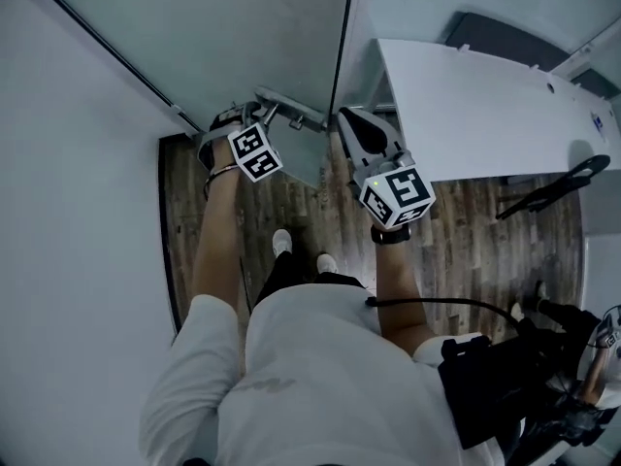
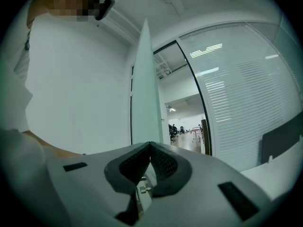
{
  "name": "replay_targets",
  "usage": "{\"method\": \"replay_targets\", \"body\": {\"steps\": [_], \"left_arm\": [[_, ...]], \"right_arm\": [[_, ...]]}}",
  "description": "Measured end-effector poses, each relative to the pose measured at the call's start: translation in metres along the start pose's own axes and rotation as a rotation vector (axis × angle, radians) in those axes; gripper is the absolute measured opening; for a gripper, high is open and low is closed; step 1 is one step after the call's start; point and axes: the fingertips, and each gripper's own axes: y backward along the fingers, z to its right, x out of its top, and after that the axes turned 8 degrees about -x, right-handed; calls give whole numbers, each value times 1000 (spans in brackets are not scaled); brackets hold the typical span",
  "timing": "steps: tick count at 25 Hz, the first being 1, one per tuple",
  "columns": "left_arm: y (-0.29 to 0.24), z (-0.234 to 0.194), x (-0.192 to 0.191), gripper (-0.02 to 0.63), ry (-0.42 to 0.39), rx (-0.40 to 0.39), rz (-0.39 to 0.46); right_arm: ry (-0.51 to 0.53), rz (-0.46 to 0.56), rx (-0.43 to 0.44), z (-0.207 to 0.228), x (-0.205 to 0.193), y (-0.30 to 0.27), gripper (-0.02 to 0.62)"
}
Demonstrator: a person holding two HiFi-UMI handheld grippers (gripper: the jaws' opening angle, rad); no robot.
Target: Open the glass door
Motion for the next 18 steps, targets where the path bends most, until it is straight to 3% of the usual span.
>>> {"method": "replay_targets", "body": {"steps": [2, 5, 13, 18], "left_arm": [[5, 3, -7, 172, 12, 41, -9], [11, 16, -20, 172, 30, 33, -15], [34, 31, -41, 182, 42, 11, 94], [51, 44, -63, 186, 24, -10, 117]], "right_arm": [[-18, -4, 20, -2, -4, 4, 3], [-20, -12, 51, -8, -3, 6, 3], [74, 101, 94, -35, 58, 16, 3], [143, 119, 210, -87, 68, 16, 3]]}}
